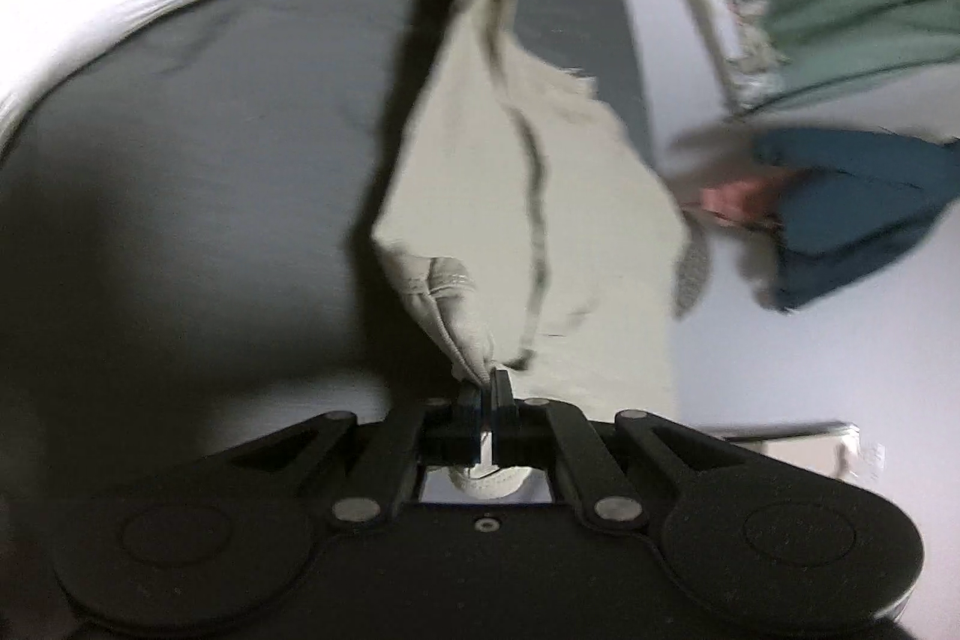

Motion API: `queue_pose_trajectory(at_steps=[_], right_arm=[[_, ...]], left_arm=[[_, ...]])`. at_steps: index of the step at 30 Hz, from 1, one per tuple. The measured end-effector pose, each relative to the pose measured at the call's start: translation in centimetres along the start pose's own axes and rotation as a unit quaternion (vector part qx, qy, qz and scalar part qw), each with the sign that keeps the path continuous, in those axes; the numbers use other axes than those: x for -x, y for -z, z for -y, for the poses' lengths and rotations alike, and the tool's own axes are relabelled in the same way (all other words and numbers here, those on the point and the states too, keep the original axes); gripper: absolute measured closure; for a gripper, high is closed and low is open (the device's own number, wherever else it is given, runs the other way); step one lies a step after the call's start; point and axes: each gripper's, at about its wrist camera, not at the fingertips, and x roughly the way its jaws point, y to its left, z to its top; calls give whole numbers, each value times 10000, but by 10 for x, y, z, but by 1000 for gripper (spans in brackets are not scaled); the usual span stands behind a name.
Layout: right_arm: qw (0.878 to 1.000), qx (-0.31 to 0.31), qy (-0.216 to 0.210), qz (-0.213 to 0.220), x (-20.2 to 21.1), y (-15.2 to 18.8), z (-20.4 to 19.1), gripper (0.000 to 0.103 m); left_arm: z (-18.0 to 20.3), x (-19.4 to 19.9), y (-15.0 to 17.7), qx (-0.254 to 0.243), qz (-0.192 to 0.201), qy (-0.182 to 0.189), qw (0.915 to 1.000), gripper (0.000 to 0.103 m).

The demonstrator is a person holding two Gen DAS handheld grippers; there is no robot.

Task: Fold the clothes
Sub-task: 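Lower the stretched garment onto the bed and open both tools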

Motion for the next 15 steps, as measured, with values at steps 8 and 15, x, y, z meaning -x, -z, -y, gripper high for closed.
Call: queue_pose_trajectory(at_steps=[8,15], right_arm=[[9975,270,-647,15,22,45,-68,100],[9940,-86,-1076,166,31,50,-78,100]], left_arm=[[-13,5,4,-271,125,455,9985,101],[-28,-6,0,-649,-148,1105,9916,101]])
